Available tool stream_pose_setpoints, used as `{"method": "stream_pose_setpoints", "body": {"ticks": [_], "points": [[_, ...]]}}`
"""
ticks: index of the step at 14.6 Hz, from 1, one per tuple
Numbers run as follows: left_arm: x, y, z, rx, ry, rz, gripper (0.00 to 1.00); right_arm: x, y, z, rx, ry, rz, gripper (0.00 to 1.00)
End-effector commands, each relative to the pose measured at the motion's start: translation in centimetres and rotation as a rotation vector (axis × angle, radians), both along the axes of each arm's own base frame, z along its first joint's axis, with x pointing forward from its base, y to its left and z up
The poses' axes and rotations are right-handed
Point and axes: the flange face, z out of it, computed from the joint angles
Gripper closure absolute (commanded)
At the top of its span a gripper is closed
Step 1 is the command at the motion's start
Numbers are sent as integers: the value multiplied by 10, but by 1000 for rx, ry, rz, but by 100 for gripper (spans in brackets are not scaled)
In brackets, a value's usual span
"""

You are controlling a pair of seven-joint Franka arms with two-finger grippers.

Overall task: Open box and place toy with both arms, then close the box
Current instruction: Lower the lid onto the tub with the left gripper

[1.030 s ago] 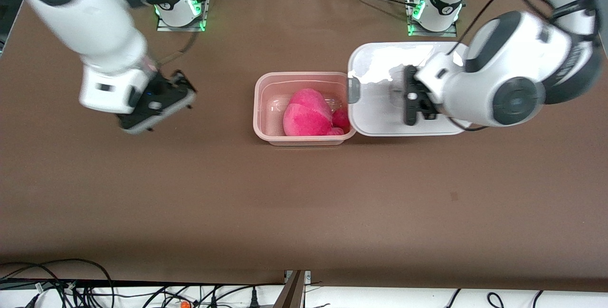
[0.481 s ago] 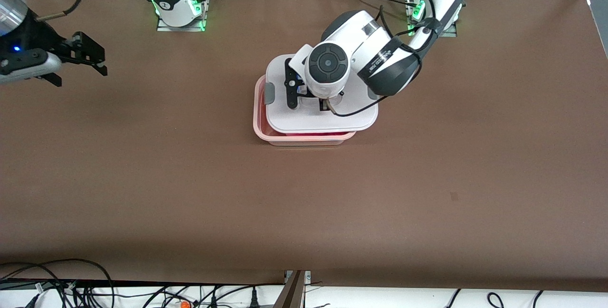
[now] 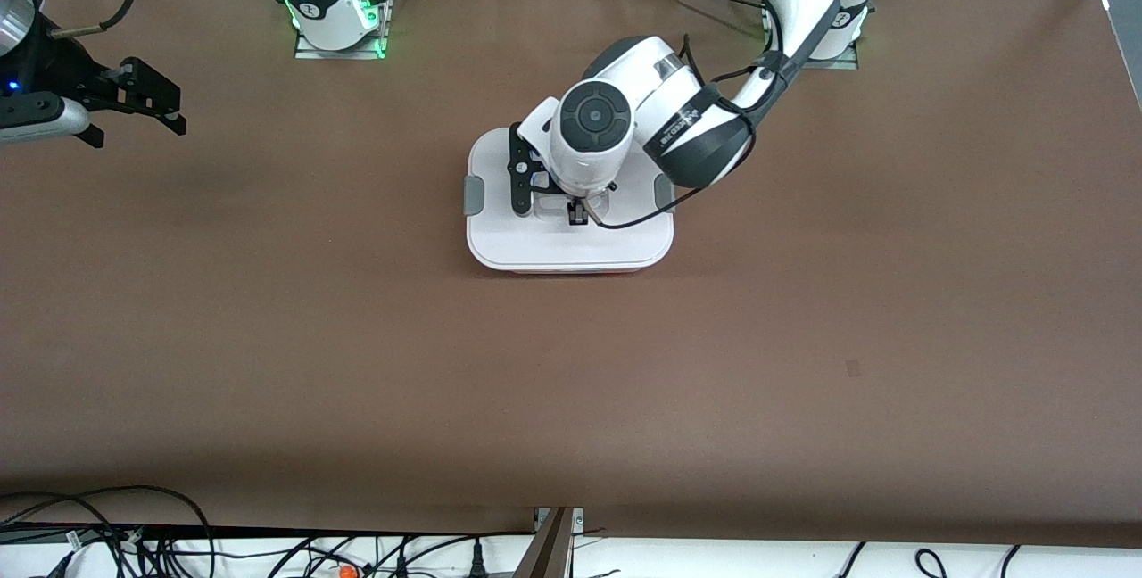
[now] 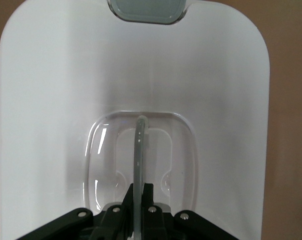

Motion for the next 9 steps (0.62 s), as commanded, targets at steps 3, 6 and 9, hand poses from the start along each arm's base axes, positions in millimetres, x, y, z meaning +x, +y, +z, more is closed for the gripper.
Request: {"method": "stream_pose_setpoints", "body": {"ticks": [3,6,9], "points": [[-16,-4,-32,92,-46,-47,100,3,3,-4,-56,-17,-10,0],[-18,-4,-28,93,-43,-48,100,3,1,-3,-61,-13,-12,0],[-24,-4,-37,107,-30,-56,100,5,1,-2,-66,-6,1,0]]}}
